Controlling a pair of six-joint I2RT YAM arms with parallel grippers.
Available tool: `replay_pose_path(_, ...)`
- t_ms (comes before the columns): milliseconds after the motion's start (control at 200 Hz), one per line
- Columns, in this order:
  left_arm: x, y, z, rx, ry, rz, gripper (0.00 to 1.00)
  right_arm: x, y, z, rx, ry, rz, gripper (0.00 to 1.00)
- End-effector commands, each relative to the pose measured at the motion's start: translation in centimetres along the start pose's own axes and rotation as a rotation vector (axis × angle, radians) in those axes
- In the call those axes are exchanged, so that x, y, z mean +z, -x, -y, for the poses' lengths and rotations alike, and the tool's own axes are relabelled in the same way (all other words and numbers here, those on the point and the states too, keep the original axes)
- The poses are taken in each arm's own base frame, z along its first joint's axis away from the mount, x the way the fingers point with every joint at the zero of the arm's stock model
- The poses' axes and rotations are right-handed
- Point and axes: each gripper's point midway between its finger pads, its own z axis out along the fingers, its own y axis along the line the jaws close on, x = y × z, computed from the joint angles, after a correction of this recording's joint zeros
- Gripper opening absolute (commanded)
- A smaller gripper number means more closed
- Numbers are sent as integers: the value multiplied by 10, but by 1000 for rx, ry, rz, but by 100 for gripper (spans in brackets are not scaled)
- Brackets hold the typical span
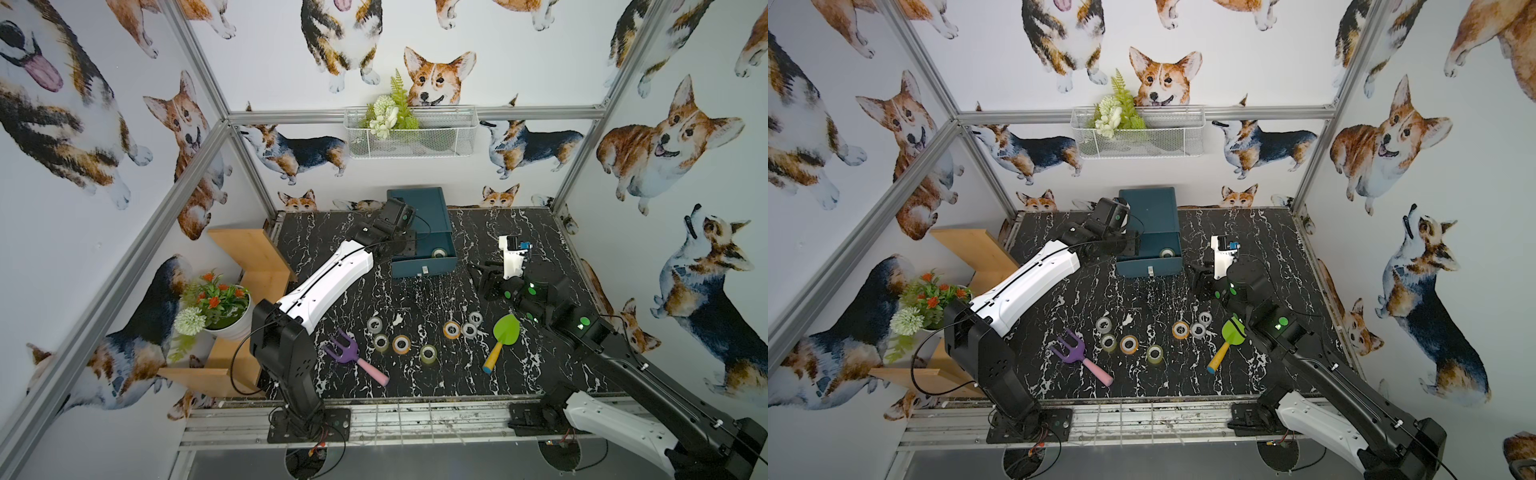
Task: Place the transparent tape into the drawer according to color
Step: Place the tape in the drawer.
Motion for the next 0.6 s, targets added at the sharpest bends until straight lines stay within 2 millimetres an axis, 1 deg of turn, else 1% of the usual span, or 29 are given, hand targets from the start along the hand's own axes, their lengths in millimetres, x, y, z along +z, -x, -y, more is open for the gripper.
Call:
replay_pose_path(0,1,-2,-3,14,15,-9,62,0,1,1,13,-7,2,62)
replay_pose_path(75,1,-1,-3,15,16,-10,67,0,1,1,14,-4,1,62)
replay_pose_path(160,-2,2,-2,10,12,-1,67,0,1,0,17,1,-1,62)
replay_pose_path(240,-10,10,1,3,0,23,67,0,0,-2,16,7,-6,62)
replay_pose_path(305,-22,19,5,-5,-19,55,68,1,-1,-2,13,11,-14,62)
replay_pose_path(385,-41,30,9,-16,-46,101,69,3,-6,-2,9,13,-30,62)
replay_pose_path(420,-43,30,8,-18,-46,105,70,3,-7,-2,9,16,-36,62)
replay_pose_path(430,-53,34,8,-21,-55,127,70,3,-8,-2,8,17,-38,62)
replay_pose_path(455,-61,37,8,-25,-61,146,71,3,-9,-2,6,18,-42,62)
replay_pose_path(540,-80,37,3,-34,-66,188,75,4,-16,-2,2,24,-61,62)
replay_pose_path(596,-89,31,-2,-40,-60,206,77,5,-22,-2,-1,29,-79,62)
